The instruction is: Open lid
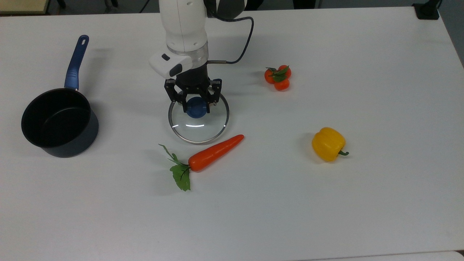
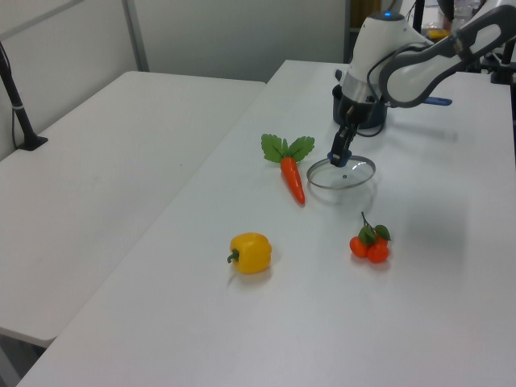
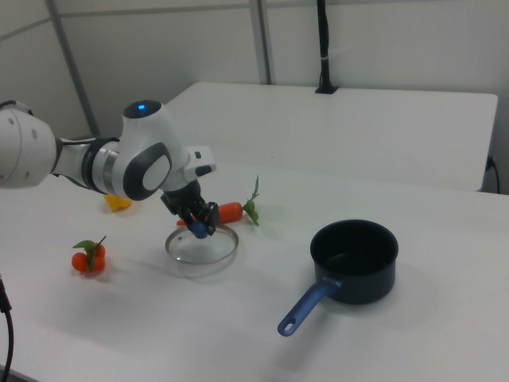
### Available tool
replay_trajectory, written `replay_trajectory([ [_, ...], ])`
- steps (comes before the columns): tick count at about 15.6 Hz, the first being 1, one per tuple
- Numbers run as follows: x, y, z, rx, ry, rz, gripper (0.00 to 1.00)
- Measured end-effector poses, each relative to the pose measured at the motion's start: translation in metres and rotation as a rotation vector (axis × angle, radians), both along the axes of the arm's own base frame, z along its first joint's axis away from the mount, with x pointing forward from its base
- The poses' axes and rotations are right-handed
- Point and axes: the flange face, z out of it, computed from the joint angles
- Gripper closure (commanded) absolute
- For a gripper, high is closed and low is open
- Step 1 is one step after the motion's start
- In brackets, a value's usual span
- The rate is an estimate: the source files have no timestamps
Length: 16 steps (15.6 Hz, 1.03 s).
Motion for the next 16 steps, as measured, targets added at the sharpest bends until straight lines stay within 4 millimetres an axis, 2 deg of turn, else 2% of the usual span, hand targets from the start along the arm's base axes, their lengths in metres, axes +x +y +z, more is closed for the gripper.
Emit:
replay_trajectory([
  [3,0.001,0.003,-0.010,-0.018,0.011,0.019,0.56],
  [4,0.001,0.004,-0.010,-0.022,0.010,0.023,0.52],
  [5,0.001,0.004,-0.010,-0.023,0.010,0.025,0.45],
  [7,0.001,0.004,-0.010,-0.024,0.011,0.026,0.39],
  [9,0.001,0.004,-0.012,-0.025,0.013,0.026,0.02],
  [16,0.000,0.004,-0.017,-0.027,0.048,0.027,0.00],
])
